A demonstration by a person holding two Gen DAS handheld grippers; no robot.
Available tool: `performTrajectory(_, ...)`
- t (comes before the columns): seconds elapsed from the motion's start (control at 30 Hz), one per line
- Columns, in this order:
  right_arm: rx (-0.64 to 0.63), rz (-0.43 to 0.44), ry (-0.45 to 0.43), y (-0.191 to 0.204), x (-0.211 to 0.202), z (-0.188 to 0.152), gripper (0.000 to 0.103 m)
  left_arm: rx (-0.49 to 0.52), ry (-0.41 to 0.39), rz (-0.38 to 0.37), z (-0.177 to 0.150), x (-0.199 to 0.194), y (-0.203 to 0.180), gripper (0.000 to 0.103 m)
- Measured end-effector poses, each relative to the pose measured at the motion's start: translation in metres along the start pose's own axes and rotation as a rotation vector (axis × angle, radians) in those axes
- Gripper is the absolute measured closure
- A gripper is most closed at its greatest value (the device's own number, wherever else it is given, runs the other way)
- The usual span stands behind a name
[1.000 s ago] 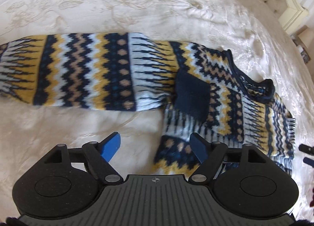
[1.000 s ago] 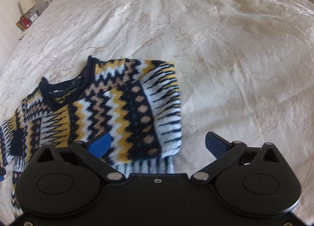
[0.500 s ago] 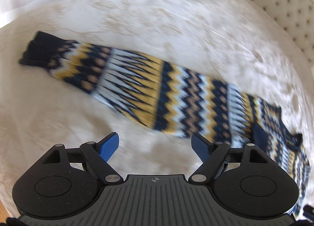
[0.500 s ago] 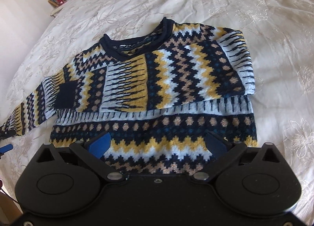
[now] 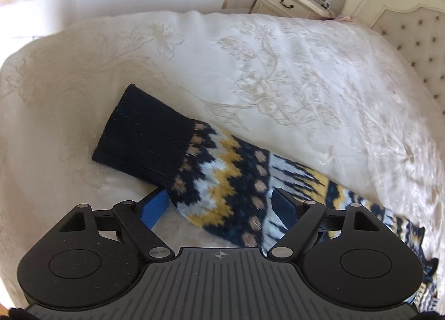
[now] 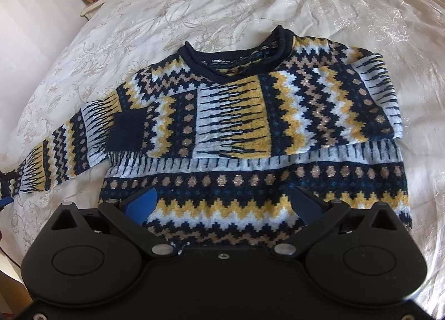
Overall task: Fold small clothes
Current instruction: 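Fold the held sleeve across the sweater body with the left gripper, then lay the sleeve cuff onto the folded sleeve and open the left gripper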
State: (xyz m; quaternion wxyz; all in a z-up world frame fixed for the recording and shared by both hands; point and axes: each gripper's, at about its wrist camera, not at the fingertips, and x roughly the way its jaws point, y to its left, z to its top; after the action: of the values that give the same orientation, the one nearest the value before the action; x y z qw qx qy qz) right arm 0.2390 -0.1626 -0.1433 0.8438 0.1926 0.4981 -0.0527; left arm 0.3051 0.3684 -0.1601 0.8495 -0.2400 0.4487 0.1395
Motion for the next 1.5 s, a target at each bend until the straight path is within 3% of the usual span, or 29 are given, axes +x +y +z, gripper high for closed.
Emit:
performTrajectory(0.2,-0.015,-0.003,0.017,0.022,0.005,-0.003,0.001,-0.097,0.020,-0.048,0.002,0.017,0.019,0.020)
performTrajectory(0.43,-0.041,-0.016,0.054,0.036,0.011,-0.007,0.001,-0.293,-0.014,-0.138,0.001,0.014,0.043,0.019)
performTrajectory(0.5,-0.054,-0.015,0.065,0.040,0.013,-0.007,0.001,-0.335,-0.026,-0.158,0.002,0.011,0.049,0.034)
performTrajectory(0.57,-0.069,-0.010,0.074,0.043,0.014,-0.006,0.001,-0.355,-0.055,-0.148,0.002,0.005,0.052,0.080)
performTrajectory(0.67,-0.089,0.004,0.078,0.047,0.015,-0.004,0.001,-0.343,-0.103,-0.179,0.002,-0.010,0.050,0.091)
performTrajectory(0.83,-0.105,0.031,0.070,0.047,0.014,-0.002,0.001,-0.188,-0.176,-0.187,0.007,-0.045,0.007,0.093)
performTrajectory(1.1,-0.103,0.083,0.069,0.021,0.006,-0.010,0.001,-0.027,-0.270,-0.302,-0.001,-0.104,-0.085,0.093)
performTrajectory(1.3,-0.093,0.097,0.055,-0.019,-0.008,-0.011,0.001,0.074,-0.262,-0.414,-0.032,-0.129,-0.170,0.093)
performTrajectory(1.5,-0.077,0.091,0.026,-0.063,-0.020,-0.004,0.001,0.159,-0.189,-0.521,-0.082,-0.118,-0.255,0.092)
